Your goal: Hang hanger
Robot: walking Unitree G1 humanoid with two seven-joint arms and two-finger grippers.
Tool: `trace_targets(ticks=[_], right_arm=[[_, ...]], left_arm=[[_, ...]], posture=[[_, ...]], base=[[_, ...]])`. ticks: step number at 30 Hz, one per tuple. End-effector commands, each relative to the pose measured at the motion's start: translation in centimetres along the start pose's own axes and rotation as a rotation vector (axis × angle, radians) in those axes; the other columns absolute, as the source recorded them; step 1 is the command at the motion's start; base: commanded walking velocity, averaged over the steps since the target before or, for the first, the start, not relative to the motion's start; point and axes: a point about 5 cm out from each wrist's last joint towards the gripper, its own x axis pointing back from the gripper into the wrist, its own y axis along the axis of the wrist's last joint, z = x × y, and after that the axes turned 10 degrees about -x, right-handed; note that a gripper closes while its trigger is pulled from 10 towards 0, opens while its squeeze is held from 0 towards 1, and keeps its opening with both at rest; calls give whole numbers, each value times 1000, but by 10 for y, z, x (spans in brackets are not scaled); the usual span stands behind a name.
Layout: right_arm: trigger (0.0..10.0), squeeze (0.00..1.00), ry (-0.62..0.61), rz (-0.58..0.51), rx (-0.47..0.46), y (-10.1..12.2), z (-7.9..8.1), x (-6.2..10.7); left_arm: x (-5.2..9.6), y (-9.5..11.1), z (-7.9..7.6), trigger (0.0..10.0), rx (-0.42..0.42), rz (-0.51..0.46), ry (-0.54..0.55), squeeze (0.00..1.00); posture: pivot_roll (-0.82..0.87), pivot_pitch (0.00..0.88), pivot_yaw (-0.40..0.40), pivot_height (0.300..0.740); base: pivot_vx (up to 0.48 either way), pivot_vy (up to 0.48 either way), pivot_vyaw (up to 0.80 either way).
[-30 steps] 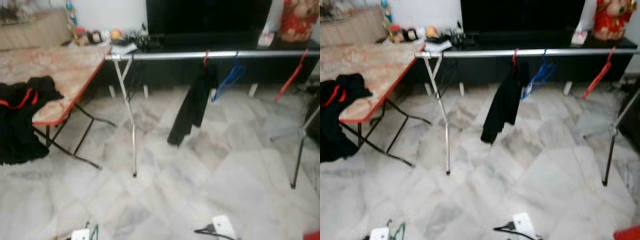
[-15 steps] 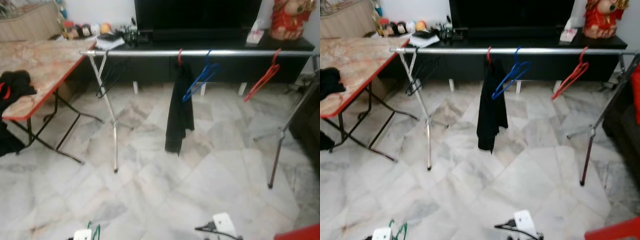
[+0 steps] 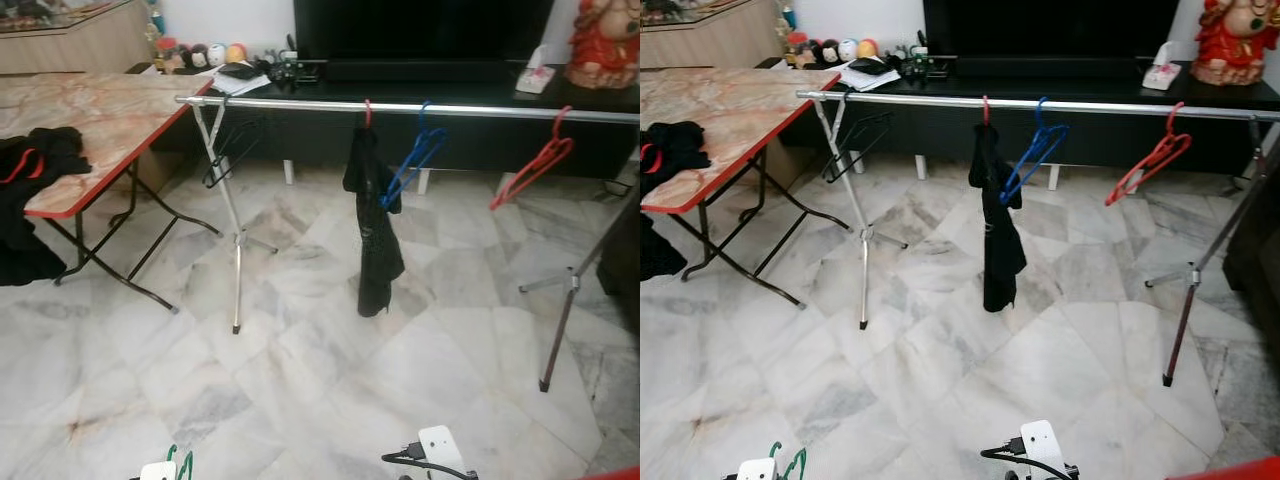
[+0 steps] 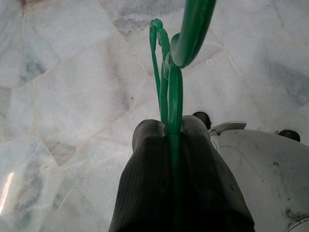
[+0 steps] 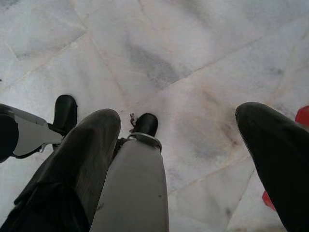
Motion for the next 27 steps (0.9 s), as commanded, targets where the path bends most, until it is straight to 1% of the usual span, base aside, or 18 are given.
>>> trace_targets(ticks=[1, 6, 8, 12, 18, 25, 27], right_arm=[[10000, 0, 14, -9, -3, 1, 2, 0], [10000, 0, 36, -5, 17, 2, 3, 0], [10000, 0, 31, -7, 16, 2, 3, 0], [10000, 0, 32, -20, -16, 2, 3, 0], [10000, 0, 30, -17, 5, 3, 3, 0], [10000, 0, 35, -20, -3, 3, 3, 0], [10000, 0, 42, -16, 3, 3, 3, 0]], left_arm=[[1, -3, 0, 10000, -11, 15, -11, 0], [0, -3, -2, 10000, -17, 16, -16, 0], [0, -3, -2, 10000, -17, 16, -16, 0], [0, -3, -2, 10000, -24, 16, -19, 0], [0, -3, -4, 10000, -21, 17, -24, 0], [0, -4, -5, 10000, -13, 18, -22, 0], [1, -4, -5, 10000, -12, 21, -20, 0]], posture=[[-33, 0, 55, 740], [-32, 0, 54, 740], [-32, 0, 54, 740], [-31, 0, 53, 740], [-34, 0, 52, 740], [-34, 0, 52, 740], [-31, 0, 49, 740]], base=[[240, 0, 0], [256, 0, -605], [259, 0, 0], [262, 0, 0], [264, 0, 0], [275, 0, 0], [300, 0, -469]])
